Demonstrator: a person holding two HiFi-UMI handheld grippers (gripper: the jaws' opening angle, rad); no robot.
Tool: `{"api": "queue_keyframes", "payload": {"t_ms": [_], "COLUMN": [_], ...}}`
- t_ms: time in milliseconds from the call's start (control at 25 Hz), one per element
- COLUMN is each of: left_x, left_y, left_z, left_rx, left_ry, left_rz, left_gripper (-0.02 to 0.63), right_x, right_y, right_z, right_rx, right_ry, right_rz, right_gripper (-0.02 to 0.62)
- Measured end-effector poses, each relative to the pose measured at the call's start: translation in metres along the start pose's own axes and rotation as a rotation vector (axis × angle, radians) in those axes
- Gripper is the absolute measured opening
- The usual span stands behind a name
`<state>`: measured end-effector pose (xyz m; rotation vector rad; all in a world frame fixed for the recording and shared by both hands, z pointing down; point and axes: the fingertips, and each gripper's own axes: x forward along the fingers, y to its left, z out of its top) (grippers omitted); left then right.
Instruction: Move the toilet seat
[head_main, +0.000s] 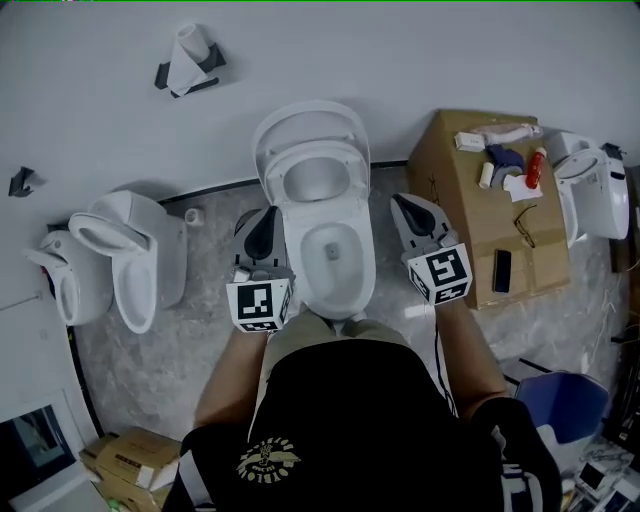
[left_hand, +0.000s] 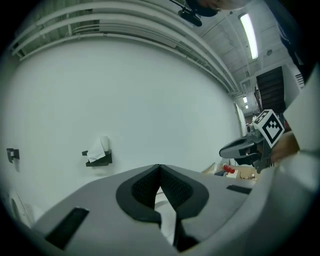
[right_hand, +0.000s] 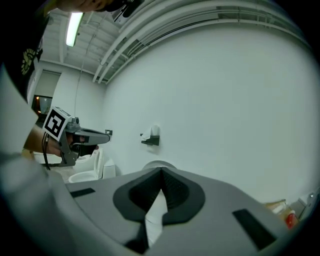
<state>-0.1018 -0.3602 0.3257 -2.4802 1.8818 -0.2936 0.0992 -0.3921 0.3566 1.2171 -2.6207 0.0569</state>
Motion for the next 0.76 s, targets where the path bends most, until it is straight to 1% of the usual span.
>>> {"api": "queue_keyframes", "payload": {"t_ms": [120,200,280,400,560,760], "left_x": [-0.017,-0.024,-0.028,-0.030,-0.033,-0.051], "left_y": [-0.010,-0.017,-0.024,-0.032,-0.026,-0.001], "left_z": [0.018,0.024,0.026,0.030,0.041,0.052], "left_rx": [-0.020,-0.021,0.000,0.038,0.068,0.095], "left_ry": [-0.025,-0.031,-0.023,-0.013,-0.026,-0.046], "left_rz": [0.005,0.006,0.002,-0.016,-0.047,-0.076], "left_gripper": [0.023,0.023,0.023,0.023,0.023,0.023], "right_x": [-0.017,-0.027,-0.037,-0.049,-0.052,-0.044], "right_y": [0.008,0.013,0.016,0.017,0.024,0.054], "right_z": [0.003,0.006,0.009,0.013,0.022,0.035], "right_rx": [-0.006,-0.013,-0.021,-0.021,-0.009,-0.007], "right_ry": [0.001,0.002,0.003,0.000,-0.011,0.000], "right_rz": [0.021,0.034,0.042,0.032,0.004,-0.010], "right_gripper": [0.029,0.029,0.029,0.029,0.029,0.029]}}
